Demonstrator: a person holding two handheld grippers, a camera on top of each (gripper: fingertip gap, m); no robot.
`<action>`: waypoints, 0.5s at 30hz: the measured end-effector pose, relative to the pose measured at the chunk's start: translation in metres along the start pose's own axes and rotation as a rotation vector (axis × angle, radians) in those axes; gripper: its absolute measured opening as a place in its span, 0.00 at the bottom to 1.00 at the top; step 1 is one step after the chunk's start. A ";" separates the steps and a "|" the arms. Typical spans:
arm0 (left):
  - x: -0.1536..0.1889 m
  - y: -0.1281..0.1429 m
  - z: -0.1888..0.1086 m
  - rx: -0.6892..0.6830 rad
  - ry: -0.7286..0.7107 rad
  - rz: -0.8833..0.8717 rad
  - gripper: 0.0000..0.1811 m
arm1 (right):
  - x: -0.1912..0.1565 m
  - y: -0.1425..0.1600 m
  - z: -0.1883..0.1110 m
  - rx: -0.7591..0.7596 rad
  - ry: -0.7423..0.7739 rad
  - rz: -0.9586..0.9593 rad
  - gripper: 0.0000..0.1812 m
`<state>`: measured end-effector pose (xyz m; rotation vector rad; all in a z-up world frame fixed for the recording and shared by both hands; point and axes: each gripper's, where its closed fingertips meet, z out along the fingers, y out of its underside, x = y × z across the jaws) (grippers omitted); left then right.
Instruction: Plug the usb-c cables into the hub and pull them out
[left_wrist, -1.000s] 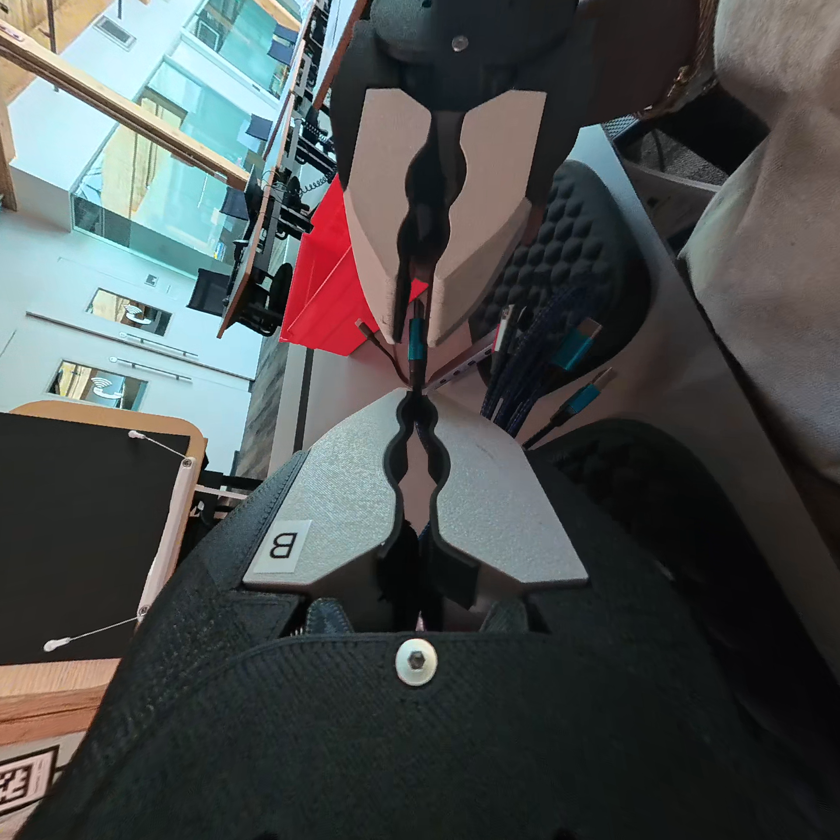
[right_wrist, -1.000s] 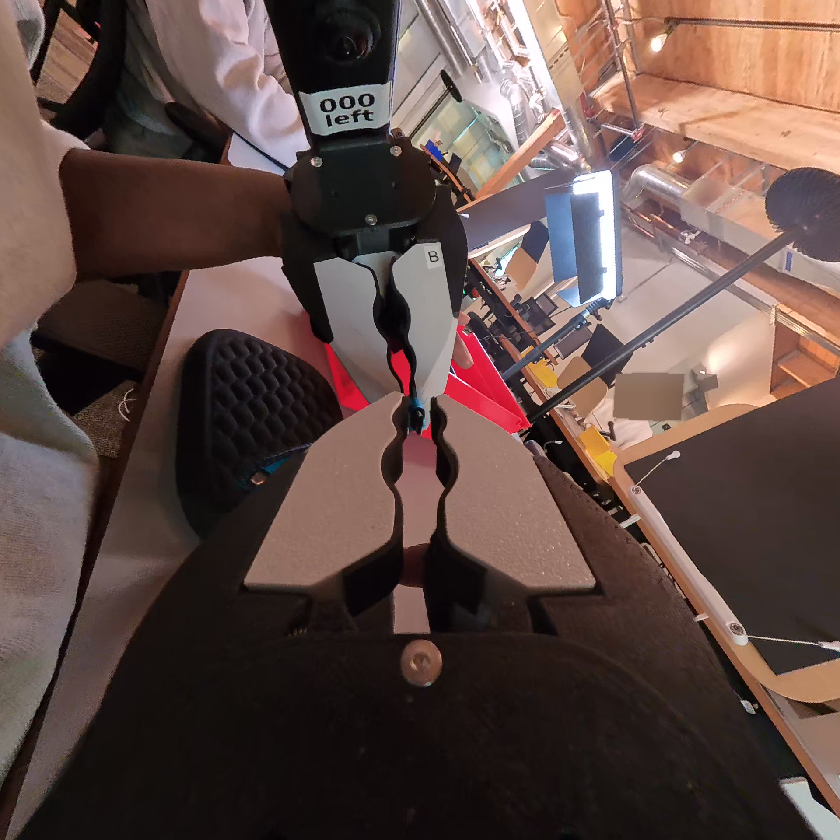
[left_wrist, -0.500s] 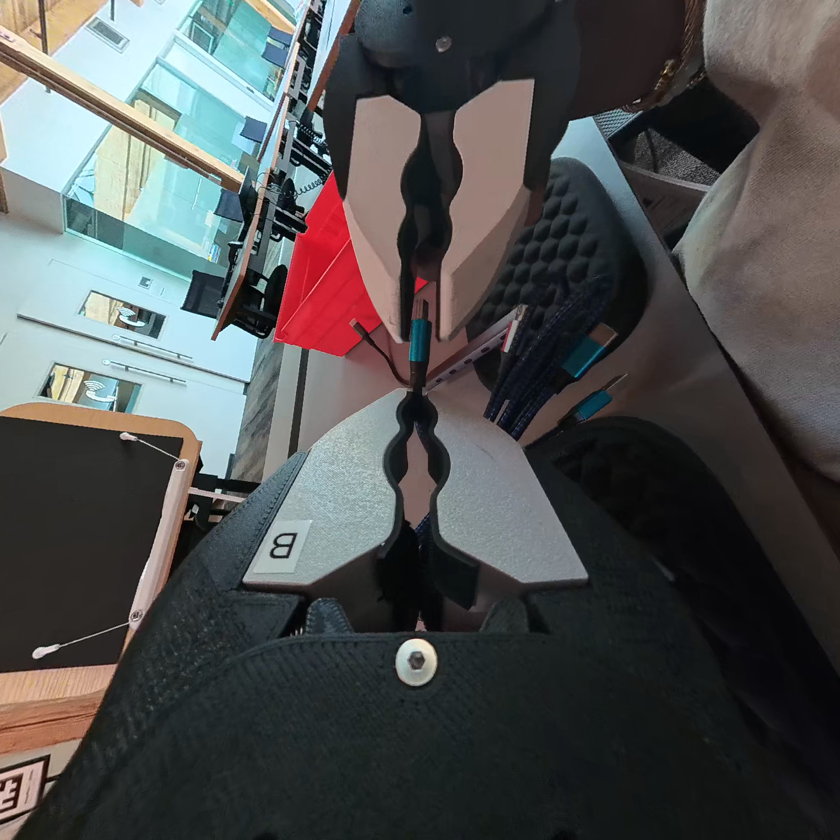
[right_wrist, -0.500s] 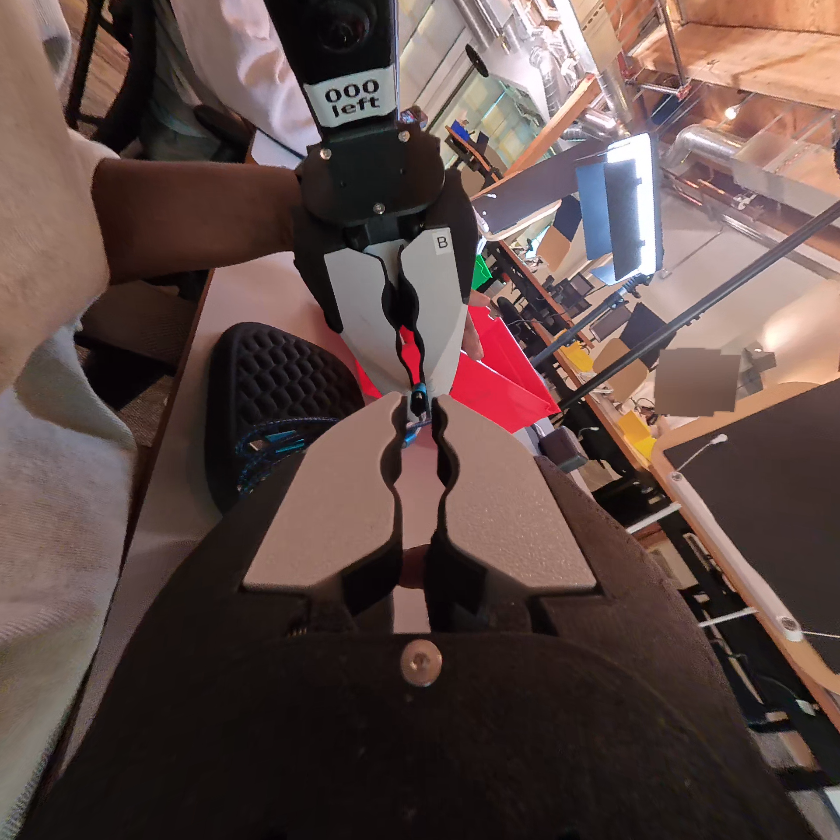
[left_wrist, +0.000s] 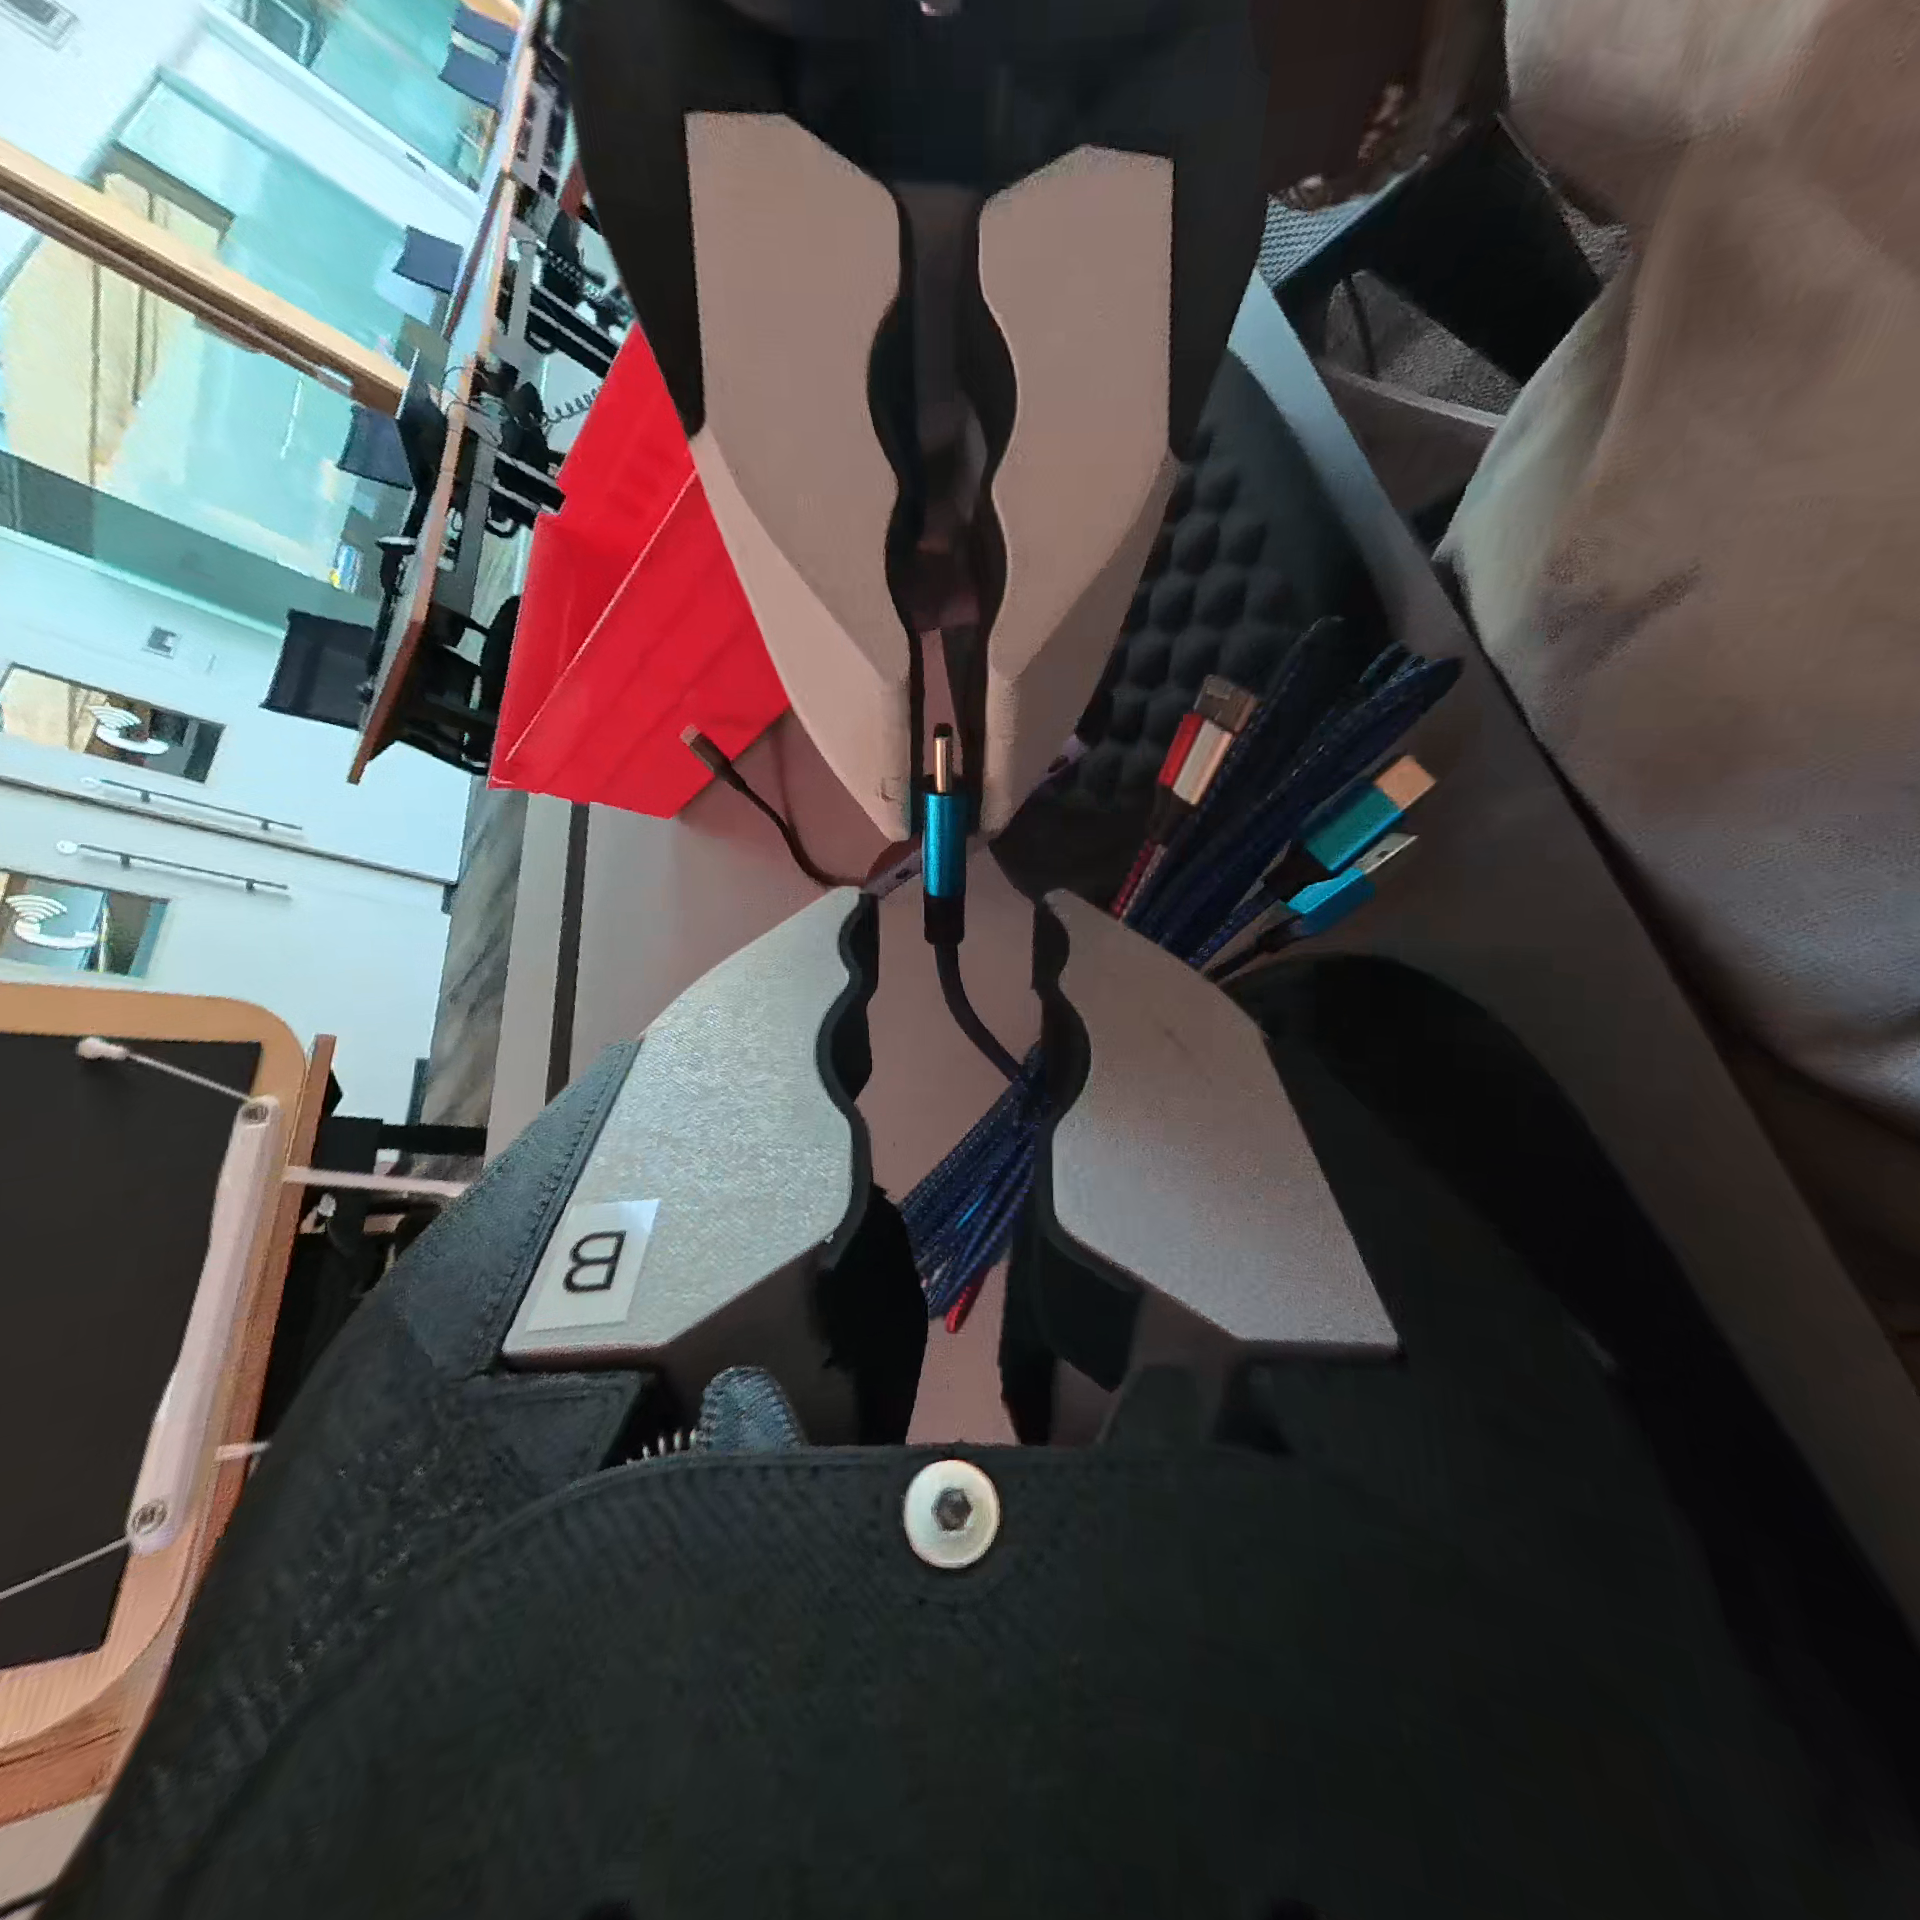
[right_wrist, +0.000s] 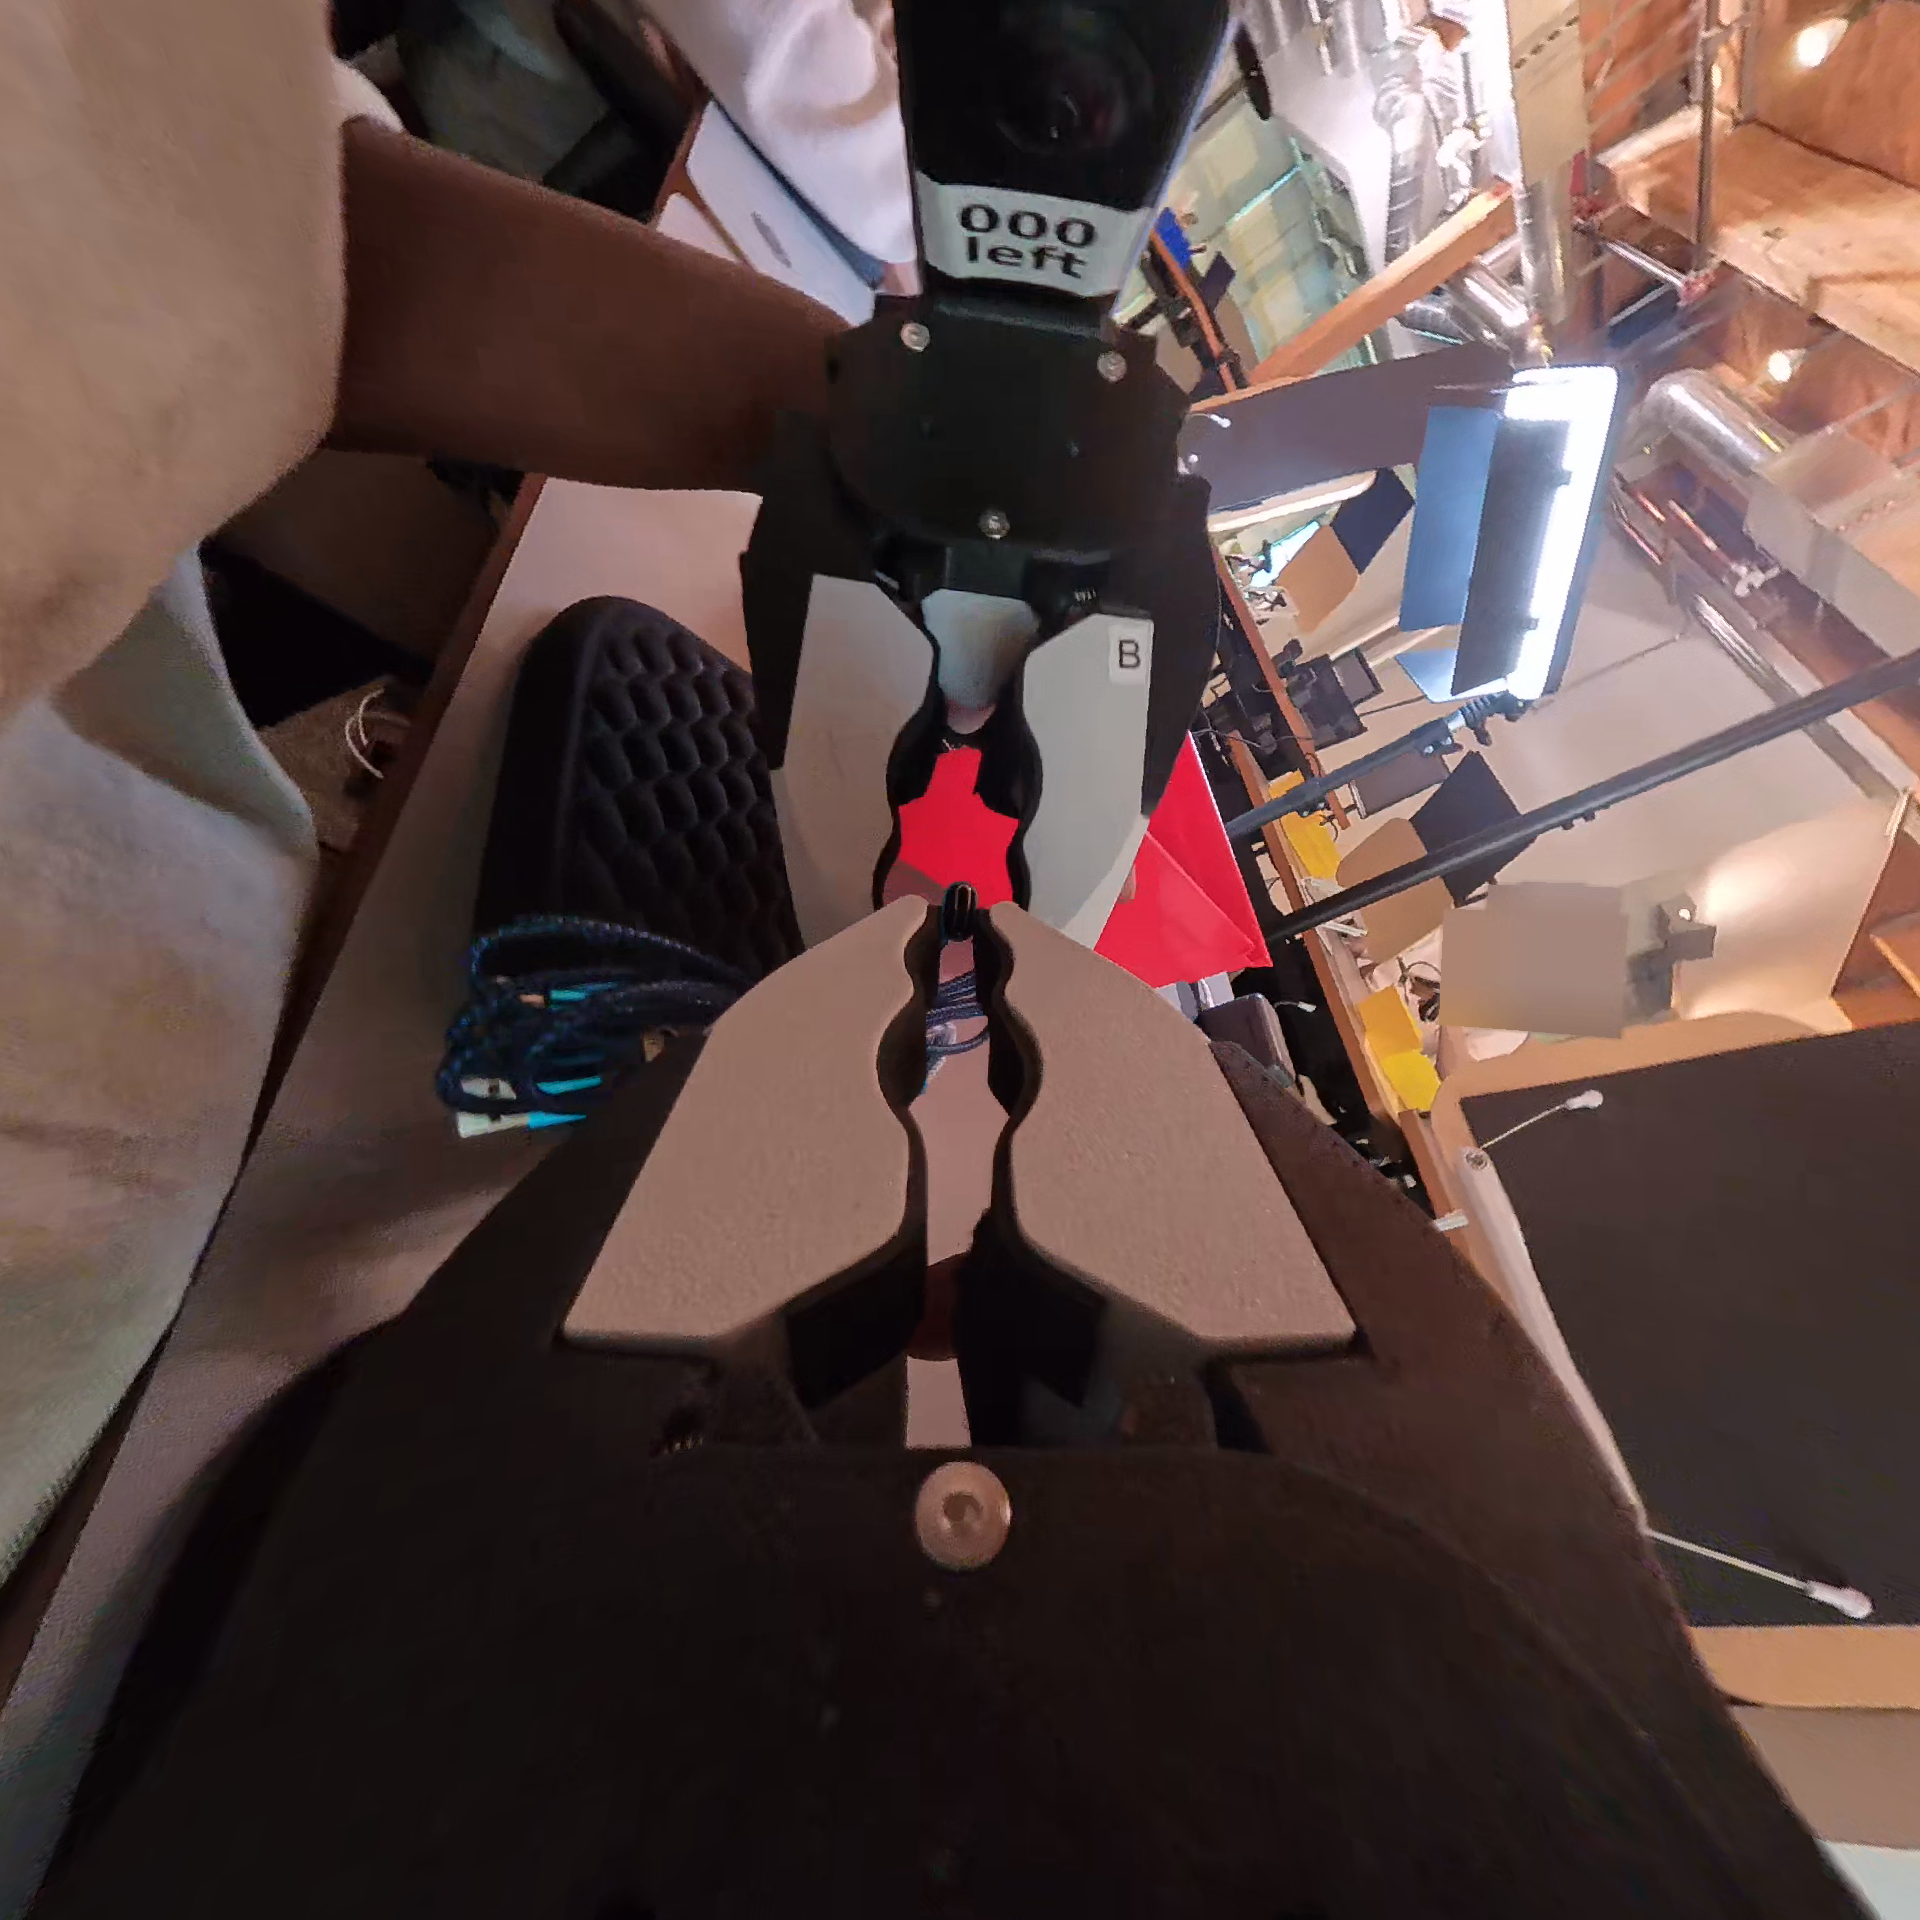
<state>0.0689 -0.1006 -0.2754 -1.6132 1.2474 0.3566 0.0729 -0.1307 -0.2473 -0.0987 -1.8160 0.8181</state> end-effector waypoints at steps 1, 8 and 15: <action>0.001 -0.002 0.001 0.018 0.001 0.005 0.12 | -0.001 0.000 -0.001 -0.003 -0.008 -0.022 0.03; -0.003 -0.012 0.003 0.049 -0.025 0.035 0.05 | 0.001 0.003 -0.006 -0.057 -0.049 -0.133 0.03; -0.018 -0.001 0.011 -0.046 -0.139 0.086 0.02 | 0.009 0.020 -0.004 -0.127 -0.002 -0.145 0.03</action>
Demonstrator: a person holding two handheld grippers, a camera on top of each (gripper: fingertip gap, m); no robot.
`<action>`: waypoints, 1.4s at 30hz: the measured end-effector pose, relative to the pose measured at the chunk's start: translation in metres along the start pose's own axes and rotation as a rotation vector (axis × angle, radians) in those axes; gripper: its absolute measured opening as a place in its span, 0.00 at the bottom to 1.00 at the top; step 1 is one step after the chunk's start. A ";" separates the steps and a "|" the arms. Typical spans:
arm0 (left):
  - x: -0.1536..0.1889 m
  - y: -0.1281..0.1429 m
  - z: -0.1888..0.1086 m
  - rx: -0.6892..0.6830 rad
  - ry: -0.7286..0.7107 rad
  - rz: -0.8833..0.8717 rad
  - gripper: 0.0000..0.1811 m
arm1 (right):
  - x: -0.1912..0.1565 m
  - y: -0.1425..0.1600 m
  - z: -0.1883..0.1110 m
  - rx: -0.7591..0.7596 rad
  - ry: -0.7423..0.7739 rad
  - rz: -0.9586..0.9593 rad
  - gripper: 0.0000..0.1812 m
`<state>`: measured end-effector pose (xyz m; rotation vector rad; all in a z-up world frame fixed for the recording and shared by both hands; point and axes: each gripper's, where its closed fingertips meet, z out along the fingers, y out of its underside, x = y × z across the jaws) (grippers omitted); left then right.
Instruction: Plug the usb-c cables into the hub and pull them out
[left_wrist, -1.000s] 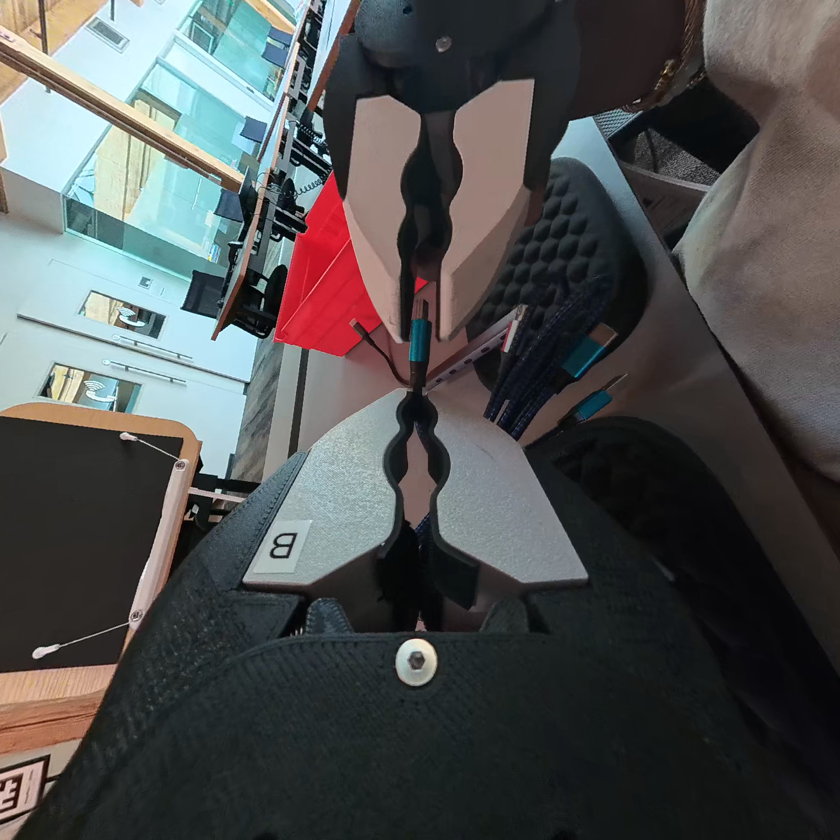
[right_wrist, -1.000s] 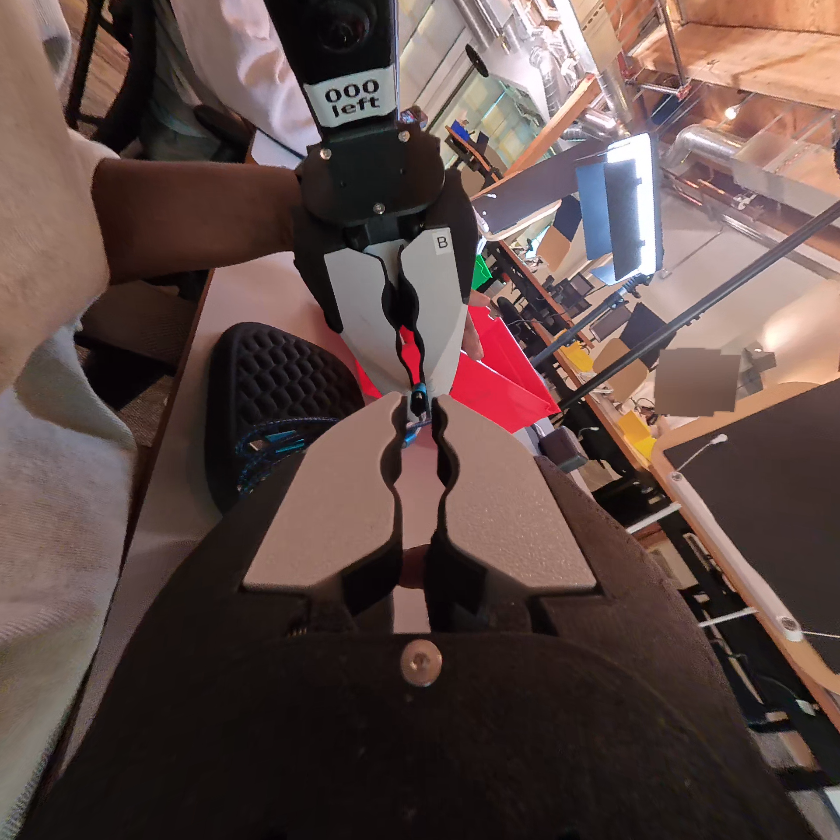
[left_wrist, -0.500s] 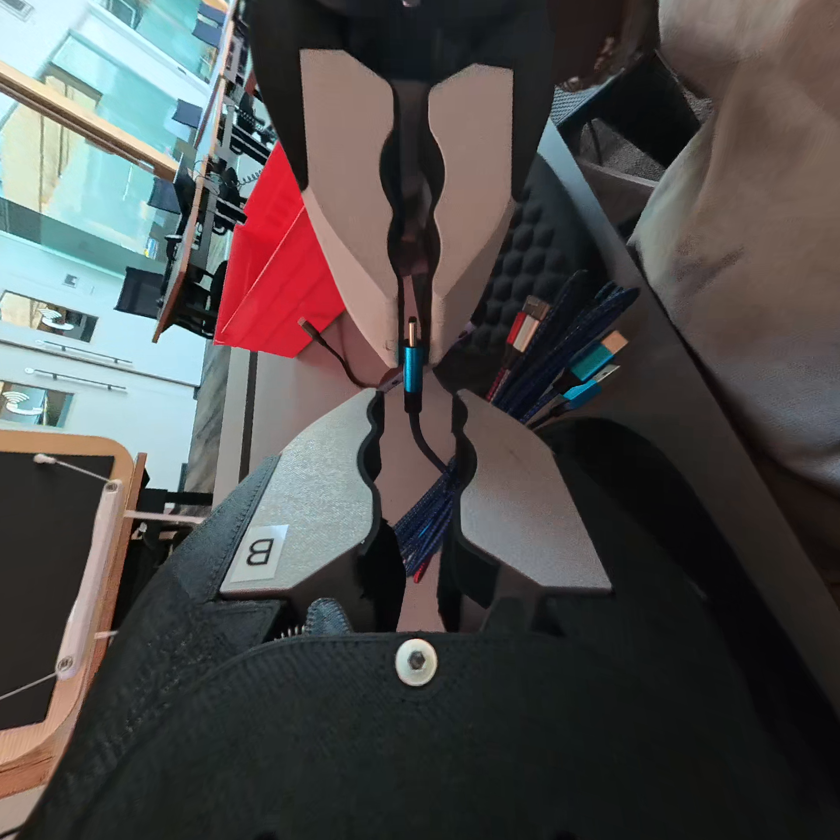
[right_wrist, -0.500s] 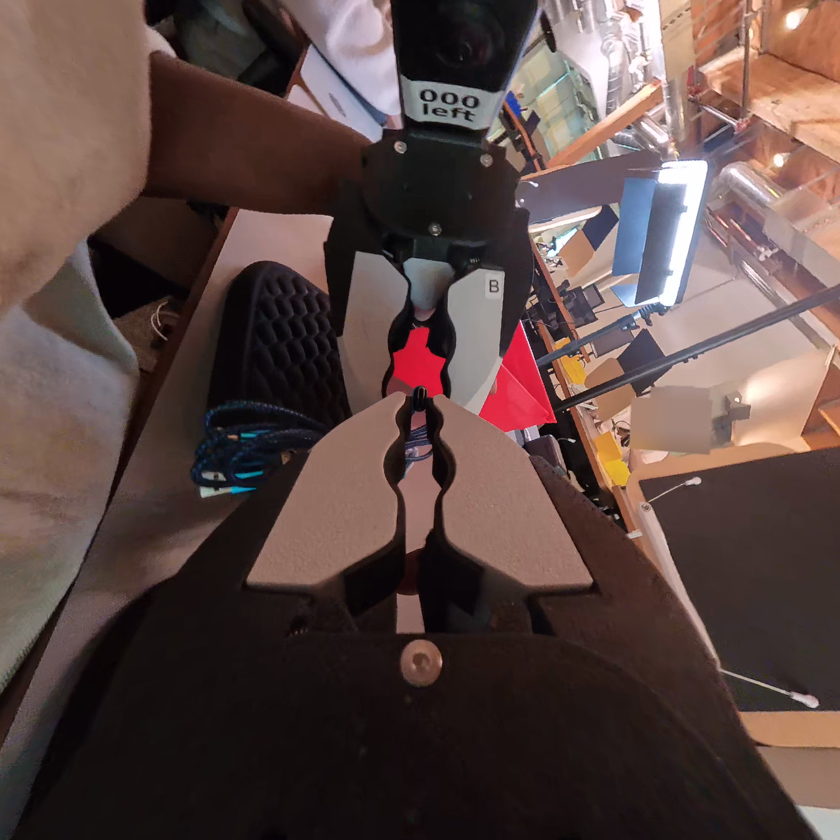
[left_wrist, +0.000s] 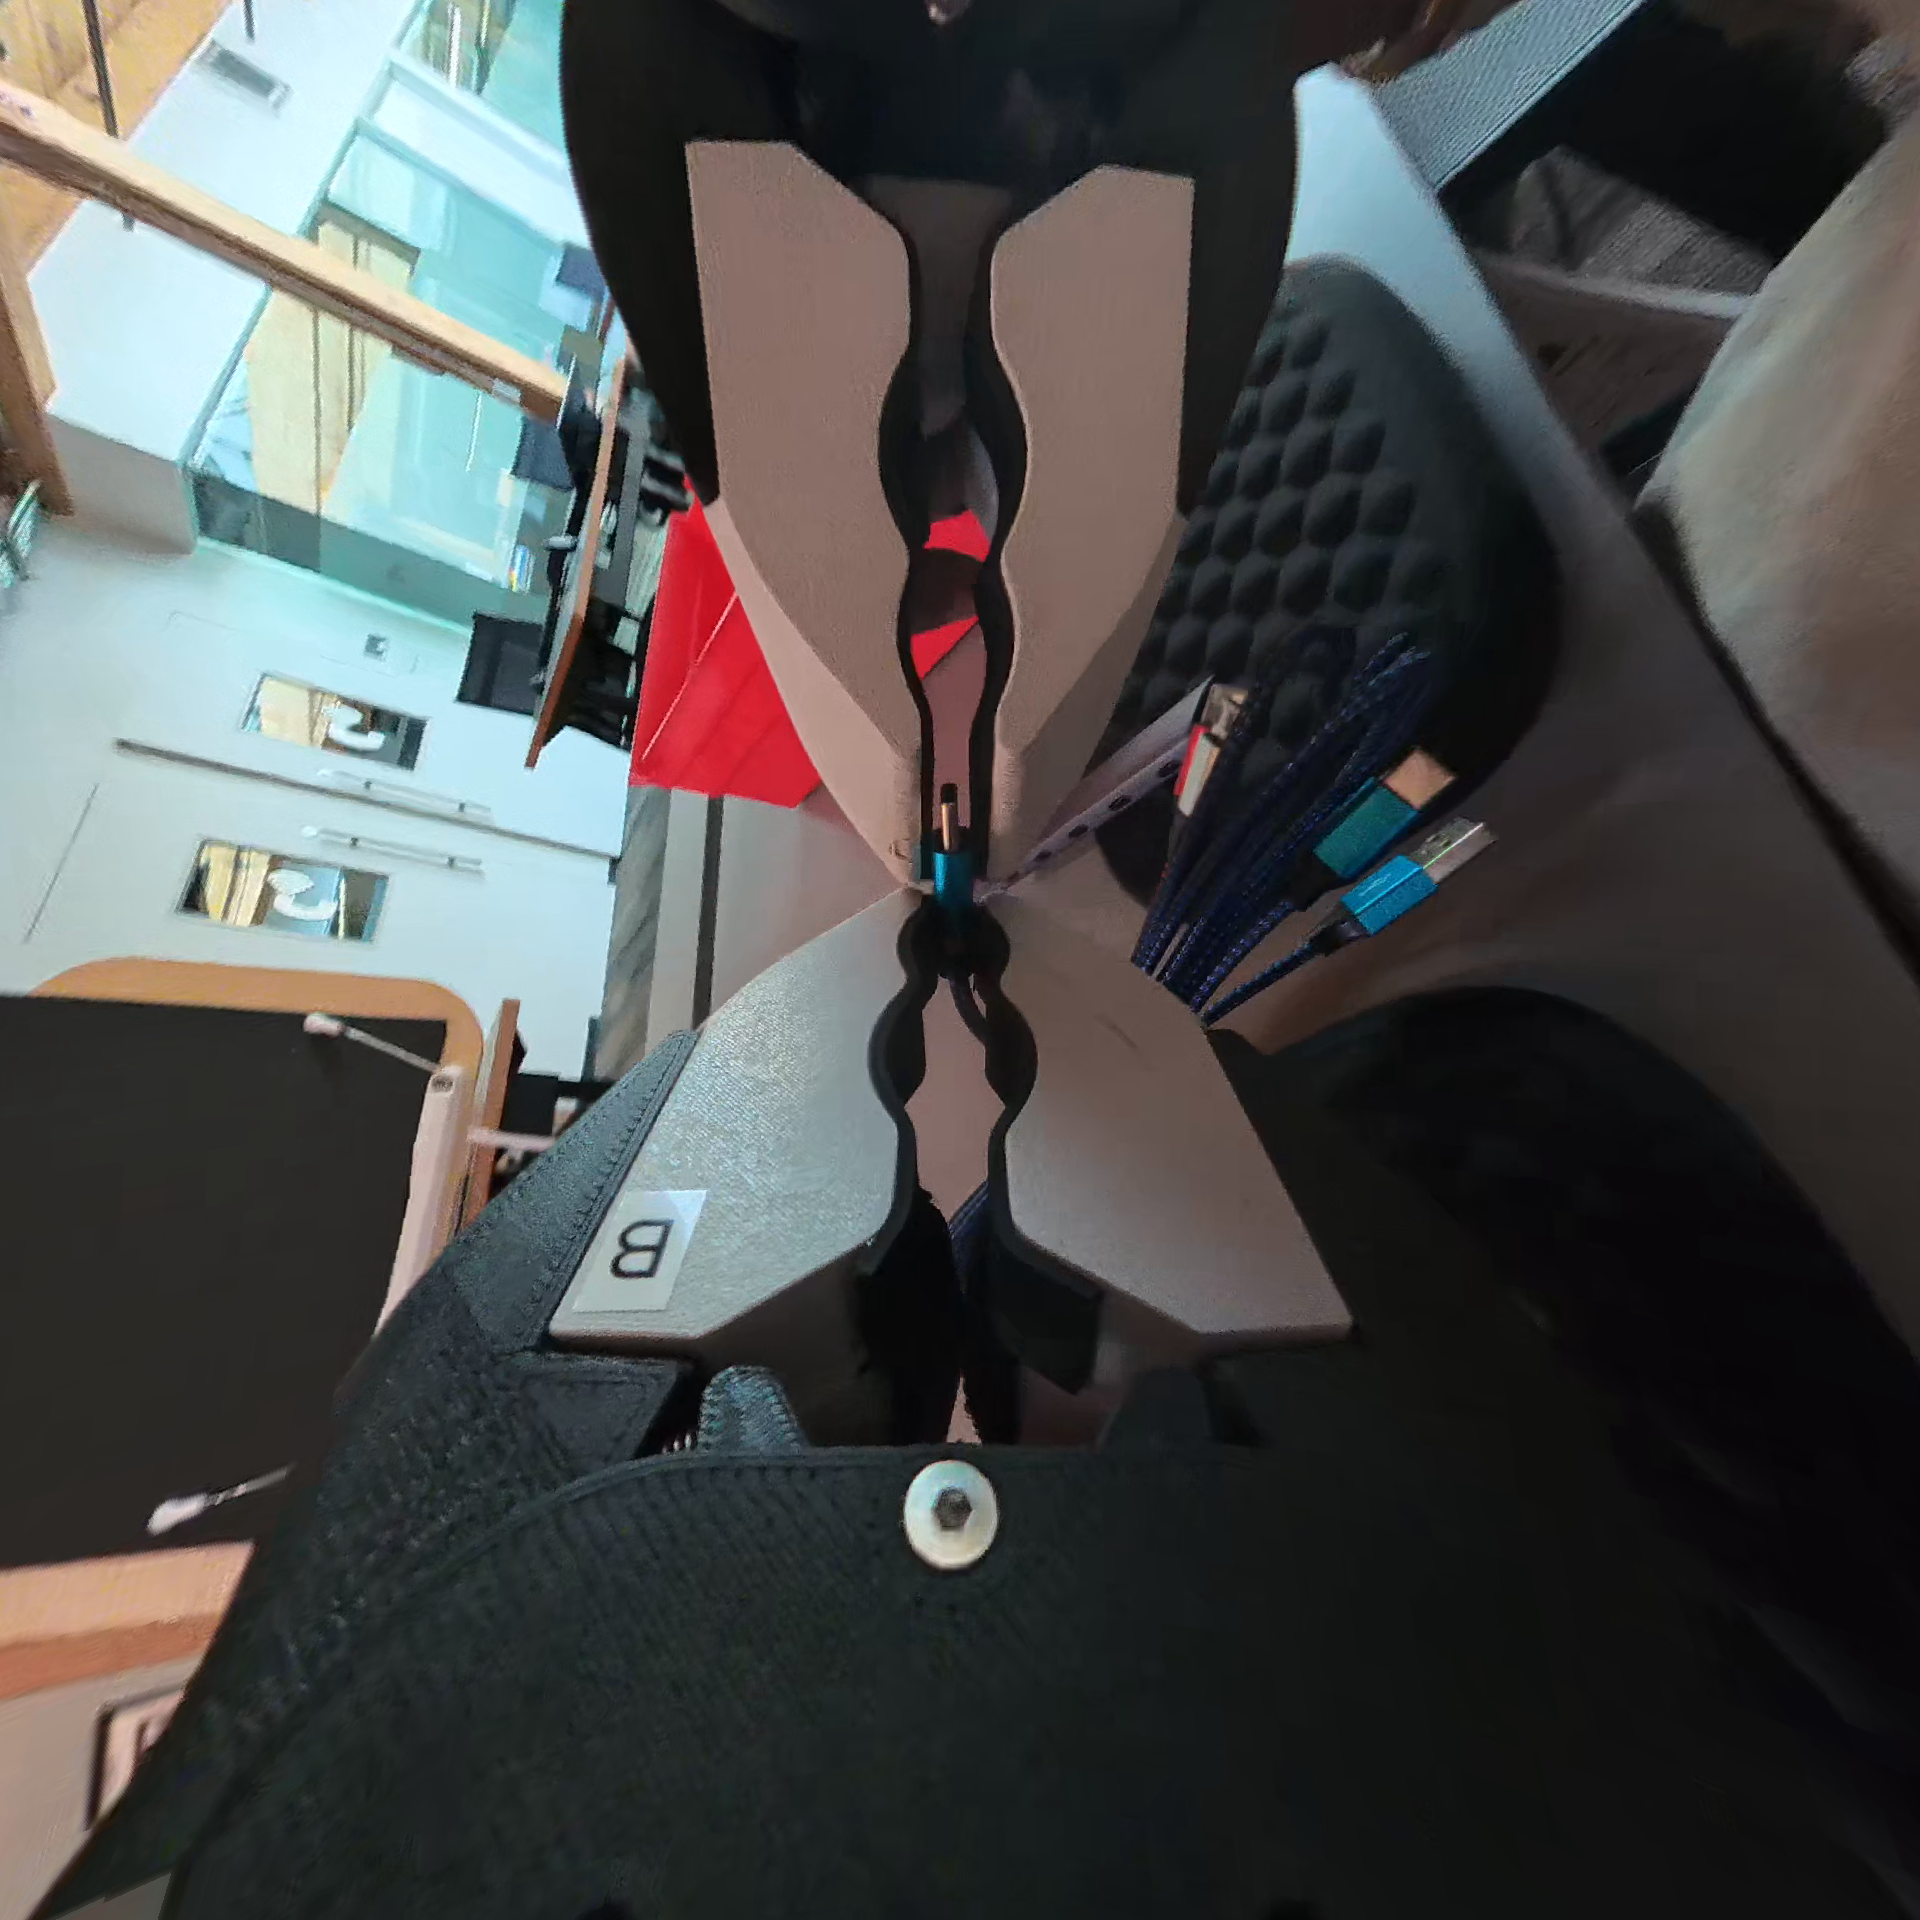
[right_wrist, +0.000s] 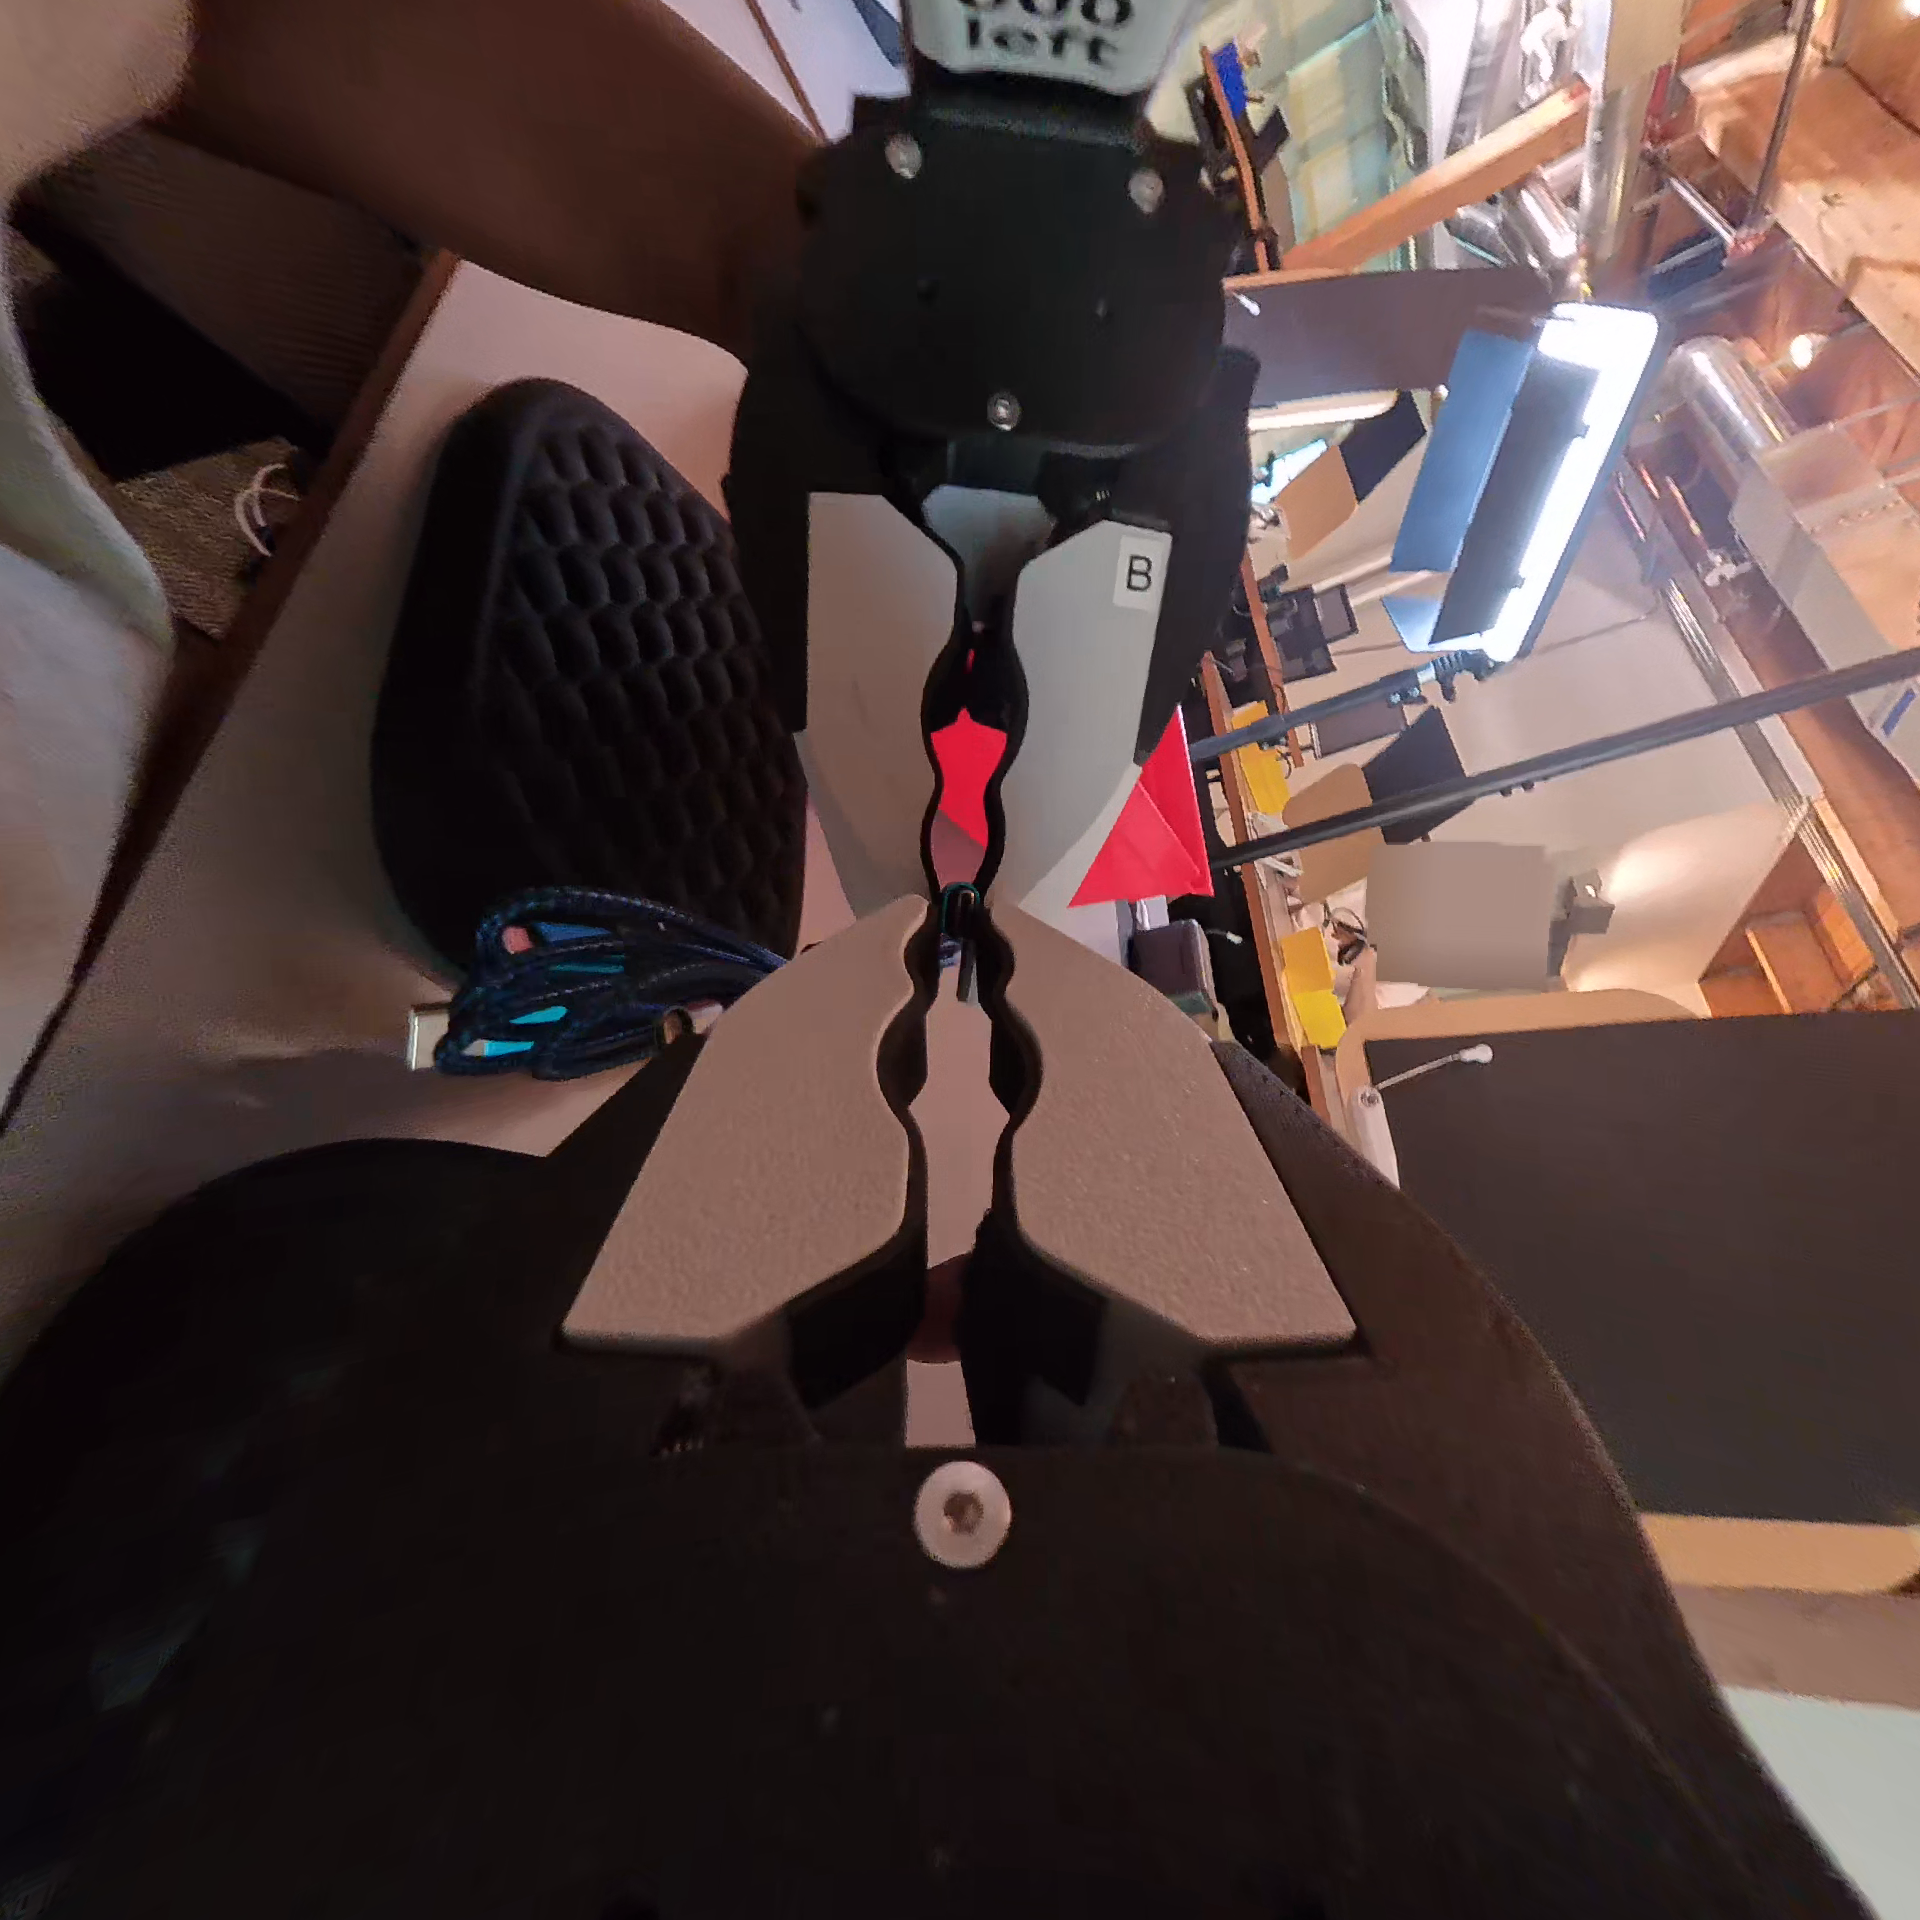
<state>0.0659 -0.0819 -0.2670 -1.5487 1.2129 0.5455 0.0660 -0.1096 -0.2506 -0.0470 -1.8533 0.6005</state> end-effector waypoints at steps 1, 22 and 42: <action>-0.003 0.003 0.001 -0.032 -0.015 -0.007 0.02 | 0.002 0.003 0.001 -0.009 0.015 0.015 0.03; -0.008 0.070 0.010 -0.347 -0.122 0.068 0.02 | -0.056 0.083 -0.053 -0.237 -0.198 0.192 0.31; 0.003 0.077 0.025 -0.319 -0.126 0.071 0.02 | -0.047 0.085 -0.003 -0.151 -0.002 -0.160 0.11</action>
